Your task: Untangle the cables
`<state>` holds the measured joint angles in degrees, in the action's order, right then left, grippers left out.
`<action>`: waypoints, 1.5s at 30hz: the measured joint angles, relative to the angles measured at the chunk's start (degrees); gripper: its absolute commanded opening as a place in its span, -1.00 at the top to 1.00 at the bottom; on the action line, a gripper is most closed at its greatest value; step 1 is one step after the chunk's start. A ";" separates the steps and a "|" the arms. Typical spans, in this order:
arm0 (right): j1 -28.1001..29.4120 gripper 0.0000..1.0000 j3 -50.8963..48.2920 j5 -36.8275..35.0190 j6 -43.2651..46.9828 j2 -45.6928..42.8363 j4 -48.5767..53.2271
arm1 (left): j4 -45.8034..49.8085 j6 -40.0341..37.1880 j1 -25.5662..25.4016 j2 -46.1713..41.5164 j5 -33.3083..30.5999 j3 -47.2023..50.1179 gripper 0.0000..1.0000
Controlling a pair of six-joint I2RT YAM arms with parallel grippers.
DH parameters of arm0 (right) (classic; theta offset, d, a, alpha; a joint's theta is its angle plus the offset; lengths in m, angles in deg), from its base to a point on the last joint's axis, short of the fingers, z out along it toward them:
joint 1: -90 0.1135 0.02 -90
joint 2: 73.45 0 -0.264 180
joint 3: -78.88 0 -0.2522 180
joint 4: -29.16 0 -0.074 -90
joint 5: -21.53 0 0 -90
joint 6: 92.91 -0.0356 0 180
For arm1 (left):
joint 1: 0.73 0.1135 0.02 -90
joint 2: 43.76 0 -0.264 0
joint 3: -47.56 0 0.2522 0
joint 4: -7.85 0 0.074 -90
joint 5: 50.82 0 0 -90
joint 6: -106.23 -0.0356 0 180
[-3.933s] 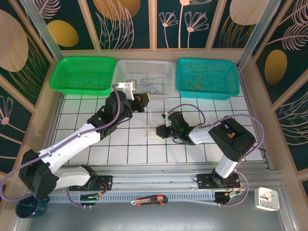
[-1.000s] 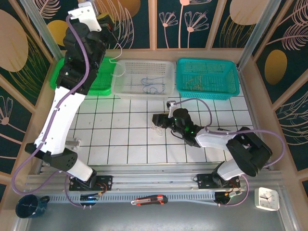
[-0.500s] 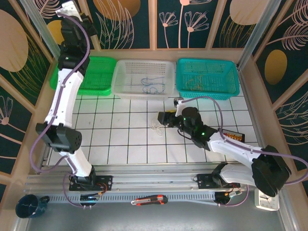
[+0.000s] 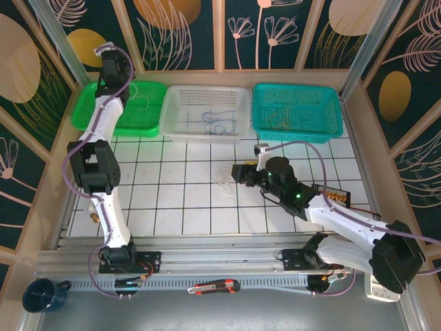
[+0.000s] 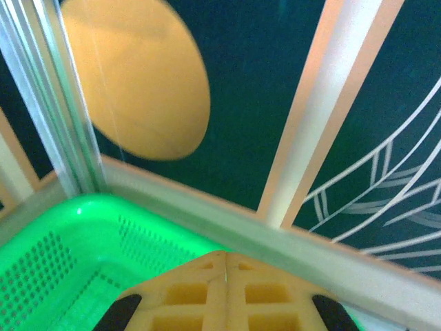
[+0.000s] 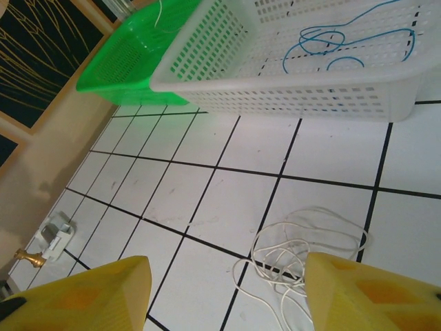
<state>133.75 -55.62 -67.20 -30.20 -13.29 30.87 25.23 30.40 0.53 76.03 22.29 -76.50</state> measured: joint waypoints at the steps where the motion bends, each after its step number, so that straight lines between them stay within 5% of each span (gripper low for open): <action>1: -0.11 -0.24 -0.04 -0.09 0.00 -0.02 0.17 | -0.07 0.26 -0.02 0.00 0.35 0.81 -0.31; 4: -0.39 -0.24 -0.09 -0.35 0.02 0.07 0.52 | -0.24 1.14 -0.09 -0.04 1.92 1.92 -0.84; 6: -0.59 -0.24 -0.09 -0.37 0.22 0.68 0.50 | -0.15 1.75 -0.09 -0.22 3.65 1.88 -0.98; 18: -1.81 -0.17 -0.22 0.09 0.39 8.33 0.07 | 4.33 9.90 -0.46 -10.01 20.37 3.13 -0.98; 33: -3.26 0.04 -1.64 5.09 0.33 20.04 -4.61 | -4.39 21.20 -18.12 -45.40 29.29 55.74 -0.98; 35: -3.26 0.13 -1.64 6.19 0.13 22.14 -6.12 | -5.49 22.69 -20.61 -47.65 28.94 60.57 -0.98; 43: -2.93 1.00 -0.87 12.39 -2.03 33.09 -13.92 | -9.35 25.40 -28.26 -46.34 28.39 68.26 -0.97; 45: -2.43 1.00 0.07 13.64 -2.89 34.80 -15.56 | -9.70 25.40 -29.00 -44.98 28.35 68.48 -0.98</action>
<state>131.32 -55.55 -53.56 -33.09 21.50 15.31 15.53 55.80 -28.48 31.05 50.64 -8.02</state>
